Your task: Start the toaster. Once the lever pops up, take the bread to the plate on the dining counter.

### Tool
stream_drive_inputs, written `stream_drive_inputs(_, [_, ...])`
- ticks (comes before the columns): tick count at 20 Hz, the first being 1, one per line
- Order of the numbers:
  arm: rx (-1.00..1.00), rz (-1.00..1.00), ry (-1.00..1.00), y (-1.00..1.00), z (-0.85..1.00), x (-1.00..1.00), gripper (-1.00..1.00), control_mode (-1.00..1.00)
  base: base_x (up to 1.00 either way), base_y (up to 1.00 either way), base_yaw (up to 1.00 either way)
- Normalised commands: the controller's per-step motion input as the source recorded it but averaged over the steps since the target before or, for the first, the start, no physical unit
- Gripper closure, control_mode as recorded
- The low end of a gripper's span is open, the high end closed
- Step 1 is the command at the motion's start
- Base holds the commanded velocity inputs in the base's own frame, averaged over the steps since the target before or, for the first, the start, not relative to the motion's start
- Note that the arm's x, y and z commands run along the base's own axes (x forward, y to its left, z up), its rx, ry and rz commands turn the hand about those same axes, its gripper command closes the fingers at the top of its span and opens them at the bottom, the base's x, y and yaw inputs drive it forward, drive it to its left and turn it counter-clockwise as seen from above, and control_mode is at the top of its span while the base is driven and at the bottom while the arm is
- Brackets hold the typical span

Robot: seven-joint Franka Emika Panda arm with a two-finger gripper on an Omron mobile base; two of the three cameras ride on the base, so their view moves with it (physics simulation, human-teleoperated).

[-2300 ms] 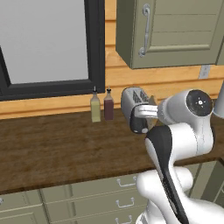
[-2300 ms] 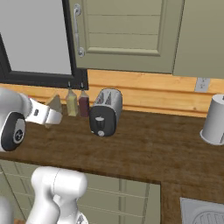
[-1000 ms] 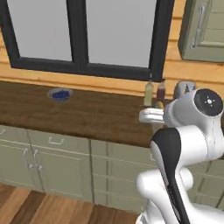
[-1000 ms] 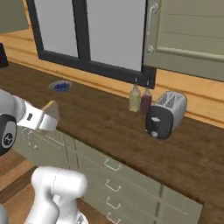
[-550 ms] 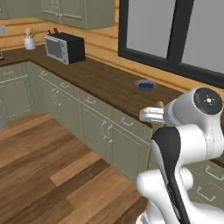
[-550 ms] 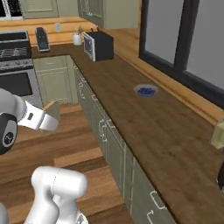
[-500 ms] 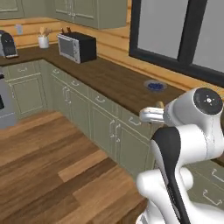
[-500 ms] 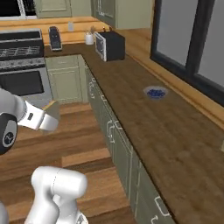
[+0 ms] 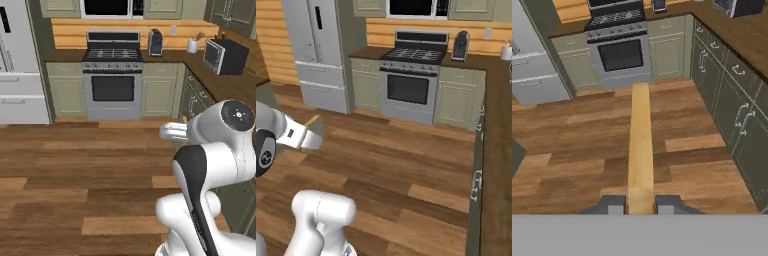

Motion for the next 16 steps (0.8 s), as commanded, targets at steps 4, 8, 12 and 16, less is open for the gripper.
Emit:
stream_drive_inputs(4, [0.00,0.00,0.00,0.00,0.00,0.00,1.00,1.00,0.23,0.14,0.93])
stream_drive_inputs(8, [0.00,0.00,0.00,0.00,0.00,0.00,1.00,1.00,0.39,0.37,0.82])
stream_drive_inputs(12, [0.00,0.00,0.00,0.00,0.00,0.00,1.00,1.00,0.85,0.54,0.63])
stream_drive_inputs(16, [0.00,0.00,0.00,0.00,0.00,0.00,1.00,1.00,1.00,0.33,0.46])
